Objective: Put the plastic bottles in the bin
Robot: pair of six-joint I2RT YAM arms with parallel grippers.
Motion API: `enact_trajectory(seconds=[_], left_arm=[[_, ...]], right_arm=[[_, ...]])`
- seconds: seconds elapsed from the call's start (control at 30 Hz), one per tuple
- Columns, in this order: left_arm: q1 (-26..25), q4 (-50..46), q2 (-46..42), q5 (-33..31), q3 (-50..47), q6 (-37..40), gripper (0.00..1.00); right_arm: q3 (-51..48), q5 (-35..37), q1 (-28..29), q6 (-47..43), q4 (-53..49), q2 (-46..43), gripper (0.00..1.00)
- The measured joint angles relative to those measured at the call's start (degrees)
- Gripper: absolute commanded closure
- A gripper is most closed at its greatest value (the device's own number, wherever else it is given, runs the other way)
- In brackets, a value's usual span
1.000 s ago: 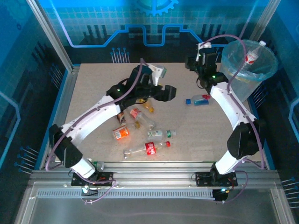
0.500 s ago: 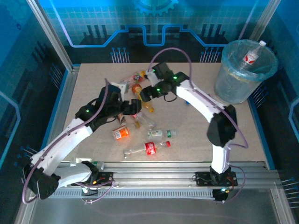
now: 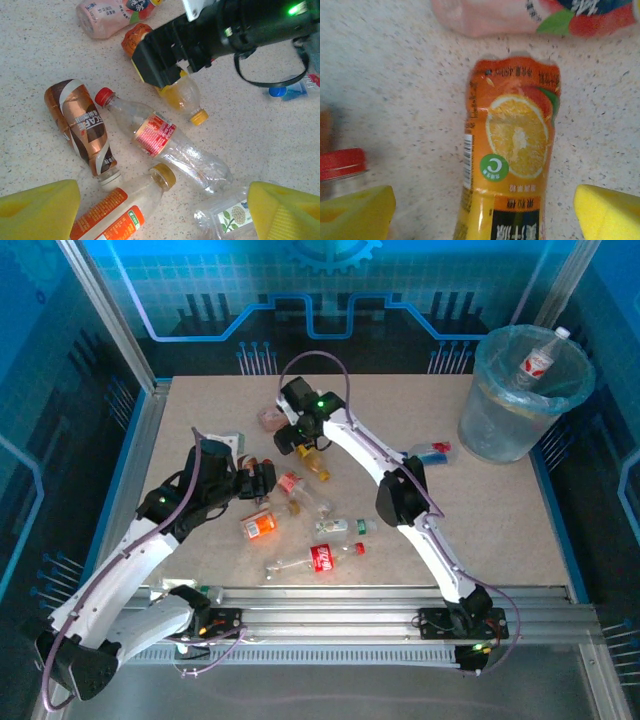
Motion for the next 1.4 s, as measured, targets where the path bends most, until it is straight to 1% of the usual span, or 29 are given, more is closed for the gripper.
enact_trajectory(seconds=[0.1, 0.23, 0.37, 0.5, 0.6, 0.73, 0.83, 0.93, 1.07, 1.17, 1.27, 1.4], left_arm=[[0.00, 0.13, 0.00, 0.04, -0.35, 0.00, 0.11], [0.00, 0.28, 0.00, 0.70, -0.44, 0.00, 0.11], [0.00, 0.42, 0.00, 1.33, -0.46, 0.02, 0.11], [0.00, 0.44, 0.20, 1.53, -0.44, 0.04, 0.11], [0.02, 0.46, 0.74, 1.53, -0.42, 0.22, 0.11], [0.09, 0.46, 2.36, 1.53, 0.63, 0.63, 0.11], [0.22, 0.61, 4.02, 1.60, 2.97, 1.27, 0.11], [0.28, 1.81, 5.88, 2.19, 5.84, 1.38, 0.12], [0.28, 4.24, 8.55, 4.37, 9.44, 1.51, 0.14], [0.26, 5.79, 10.75, 6.82, 11.74, 1.49, 0.14], [-0.35, 6.69, 13.40, 9.03, 13.99, 1.49, 0.14], [-2.80, 6.91, 16.83, 10.47, 17.05, 1.49, 0.15]], right_arm=[[0.00, 0.61, 0.00, -0.81, 1.90, 2.03, 0.07], [0.76, 0.59, -0.07, -1.68, 4.46, 4.55, 0.12], [1.90, 0.55, -0.33, -1.88, 6.40, 6.64, 0.28], [2.25, 0.57, -0.72, -2.58, 7.21, 6.73, 0.40], [2.64, 0.57, -1.16, -3.17, 7.45, 6.67, 0.45], [2.47, 0.72, -1.81, -3.80, 6.23, 4.68, 0.47], [0.57, 1.70, -2.58, -4.72, 6.03, -1.07, 0.49], [-2.51, 4.33, -4.13, -6.67, 8.13, -10.49, 0.49], [-7.82, 10.82, -8.37, -10.82, 16.74, -25.64, 0.50], [-11.32, 16.11, -13.62, -13.68, 26.03, -34.71, 0.51], [-13.22, 21.66, -19.58, -15.89, 34.93, -39.19, 0.51], [-16.28, 28.02, -25.31, -18.69, 45.77, -39.32, 0.50]])
